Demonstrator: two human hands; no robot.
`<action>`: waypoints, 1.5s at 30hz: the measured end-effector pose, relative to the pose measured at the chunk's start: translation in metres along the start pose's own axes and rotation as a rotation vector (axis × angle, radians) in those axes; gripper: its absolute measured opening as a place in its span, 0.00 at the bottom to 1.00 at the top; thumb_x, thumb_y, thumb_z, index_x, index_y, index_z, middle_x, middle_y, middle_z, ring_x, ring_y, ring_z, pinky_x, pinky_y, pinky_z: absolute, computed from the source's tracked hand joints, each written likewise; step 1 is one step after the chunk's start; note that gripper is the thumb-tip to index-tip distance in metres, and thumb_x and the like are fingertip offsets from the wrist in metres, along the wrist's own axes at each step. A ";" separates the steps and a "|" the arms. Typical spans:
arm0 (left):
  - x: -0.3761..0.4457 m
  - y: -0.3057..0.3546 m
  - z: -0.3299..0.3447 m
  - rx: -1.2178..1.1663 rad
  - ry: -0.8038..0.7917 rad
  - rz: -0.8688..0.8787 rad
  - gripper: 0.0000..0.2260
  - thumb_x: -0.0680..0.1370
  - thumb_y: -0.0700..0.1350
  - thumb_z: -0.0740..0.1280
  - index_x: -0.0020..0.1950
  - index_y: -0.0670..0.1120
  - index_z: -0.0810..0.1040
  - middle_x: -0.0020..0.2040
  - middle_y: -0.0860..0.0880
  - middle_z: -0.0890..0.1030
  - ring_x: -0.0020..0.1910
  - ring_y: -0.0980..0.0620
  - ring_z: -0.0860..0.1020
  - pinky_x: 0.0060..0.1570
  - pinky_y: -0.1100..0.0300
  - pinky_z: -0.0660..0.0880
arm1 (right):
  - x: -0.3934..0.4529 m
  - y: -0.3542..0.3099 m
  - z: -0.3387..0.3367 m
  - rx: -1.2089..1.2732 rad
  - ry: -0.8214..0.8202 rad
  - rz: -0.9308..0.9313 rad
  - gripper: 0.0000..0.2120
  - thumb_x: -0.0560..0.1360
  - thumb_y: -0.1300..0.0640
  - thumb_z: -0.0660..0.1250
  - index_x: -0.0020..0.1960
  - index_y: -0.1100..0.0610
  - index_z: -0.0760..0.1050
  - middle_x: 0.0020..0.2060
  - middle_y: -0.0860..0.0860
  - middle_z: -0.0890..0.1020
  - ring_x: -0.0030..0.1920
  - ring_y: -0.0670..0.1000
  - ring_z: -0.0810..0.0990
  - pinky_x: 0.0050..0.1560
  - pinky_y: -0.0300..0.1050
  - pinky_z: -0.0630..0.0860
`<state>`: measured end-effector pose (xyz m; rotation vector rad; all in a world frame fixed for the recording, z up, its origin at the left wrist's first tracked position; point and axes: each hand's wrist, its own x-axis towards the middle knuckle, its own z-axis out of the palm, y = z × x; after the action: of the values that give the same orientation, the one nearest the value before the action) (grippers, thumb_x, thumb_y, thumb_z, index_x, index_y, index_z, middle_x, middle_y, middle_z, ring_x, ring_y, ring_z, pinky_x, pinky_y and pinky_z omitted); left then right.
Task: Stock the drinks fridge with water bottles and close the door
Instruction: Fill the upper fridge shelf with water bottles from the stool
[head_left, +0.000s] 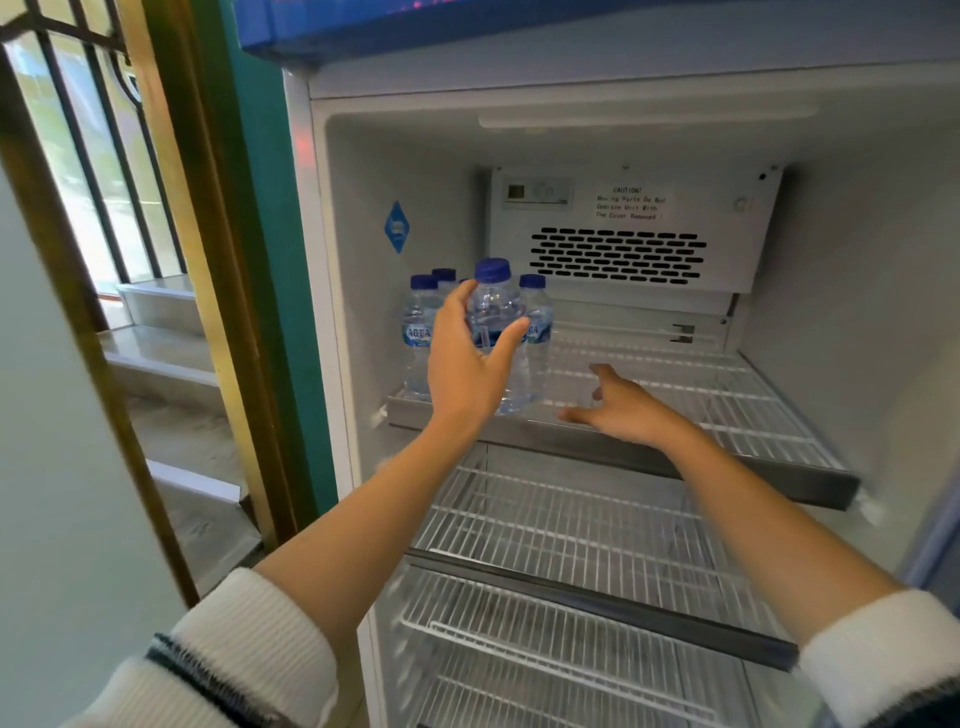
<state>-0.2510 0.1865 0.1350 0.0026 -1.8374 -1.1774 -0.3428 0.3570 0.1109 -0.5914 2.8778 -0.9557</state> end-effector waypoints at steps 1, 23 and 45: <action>-0.001 0.001 0.006 0.009 -0.005 -0.001 0.30 0.74 0.55 0.71 0.73 0.48 0.65 0.69 0.51 0.71 0.64 0.56 0.71 0.64 0.59 0.70 | -0.002 0.004 0.000 0.023 0.028 0.013 0.45 0.72 0.41 0.71 0.78 0.55 0.50 0.72 0.57 0.68 0.68 0.57 0.71 0.61 0.46 0.69; -0.004 -0.036 0.029 0.621 0.009 0.227 0.35 0.73 0.60 0.71 0.73 0.43 0.67 0.58 0.41 0.73 0.55 0.44 0.72 0.39 0.56 0.75 | -0.009 0.009 0.004 0.088 0.169 -0.022 0.33 0.74 0.40 0.68 0.72 0.55 0.65 0.61 0.57 0.77 0.57 0.55 0.77 0.58 0.47 0.74; -0.076 -0.115 -0.025 0.704 -0.350 0.346 0.38 0.74 0.49 0.70 0.78 0.45 0.53 0.77 0.46 0.59 0.78 0.48 0.49 0.77 0.48 0.46 | -0.009 -0.058 0.064 -0.069 0.580 -0.055 0.34 0.66 0.31 0.69 0.60 0.54 0.68 0.54 0.50 0.81 0.50 0.53 0.82 0.42 0.45 0.75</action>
<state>-0.2405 0.1396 0.0032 -0.1227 -2.3595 -0.2636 -0.3043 0.2815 0.0928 -0.4567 3.4233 -1.2110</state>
